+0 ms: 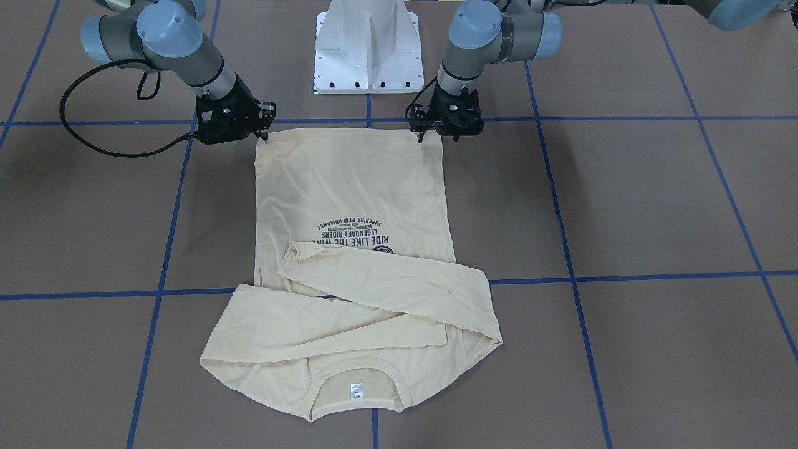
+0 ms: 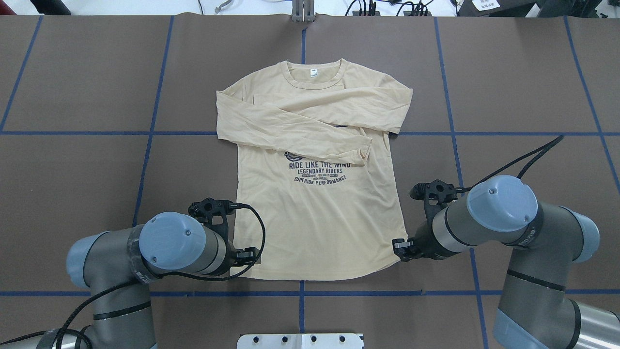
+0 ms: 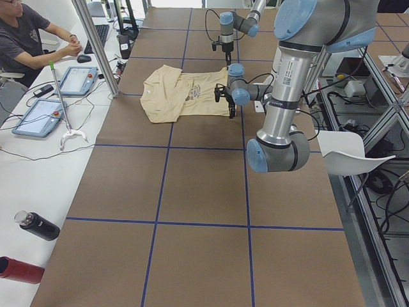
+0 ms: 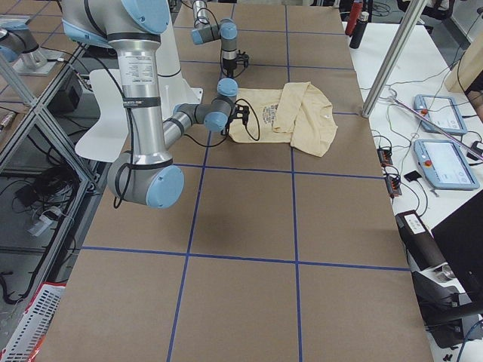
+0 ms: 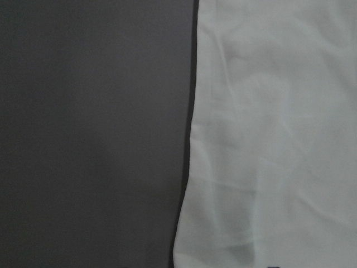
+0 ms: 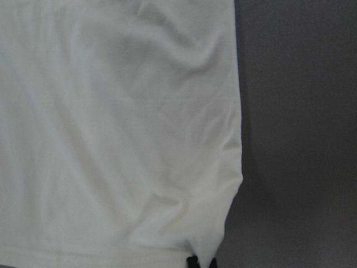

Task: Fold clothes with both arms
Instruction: 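Grasp the hem corners with the left and right grippers, then lift the hem with both grippers and fold it toward the collar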

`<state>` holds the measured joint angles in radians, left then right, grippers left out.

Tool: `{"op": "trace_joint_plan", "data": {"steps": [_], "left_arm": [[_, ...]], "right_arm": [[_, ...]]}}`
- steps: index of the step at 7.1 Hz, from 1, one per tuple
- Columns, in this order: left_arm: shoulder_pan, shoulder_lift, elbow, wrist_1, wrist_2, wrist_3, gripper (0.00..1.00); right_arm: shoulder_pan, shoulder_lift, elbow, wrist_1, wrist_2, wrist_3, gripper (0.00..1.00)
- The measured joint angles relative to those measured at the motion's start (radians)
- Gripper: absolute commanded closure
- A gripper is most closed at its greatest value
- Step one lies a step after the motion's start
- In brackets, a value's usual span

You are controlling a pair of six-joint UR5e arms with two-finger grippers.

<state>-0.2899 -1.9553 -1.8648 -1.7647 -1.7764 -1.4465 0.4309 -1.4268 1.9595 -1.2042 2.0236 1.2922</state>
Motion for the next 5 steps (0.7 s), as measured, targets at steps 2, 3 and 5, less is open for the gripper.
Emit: {"op": "trace_joint_plan", "data": {"steps": [2, 3, 5], "left_arm": [[0.005, -0.001, 0.0, 0.007, -0.001, 0.0, 0.4], [0.006, -0.003, 0.0, 0.013, -0.002, 0.0, 0.46], [0.006, -0.004, 0.0, 0.017, -0.003, 0.0, 0.62]], "right_arm": [[0.005, -0.001, -0.001, 0.0, 0.002, 0.0, 1.0], [0.008, -0.001, -0.001, 0.0, 0.003, -0.001, 1.0], [0.012, 0.0, -0.001, 0.0, 0.004, -0.001, 1.0]]}}
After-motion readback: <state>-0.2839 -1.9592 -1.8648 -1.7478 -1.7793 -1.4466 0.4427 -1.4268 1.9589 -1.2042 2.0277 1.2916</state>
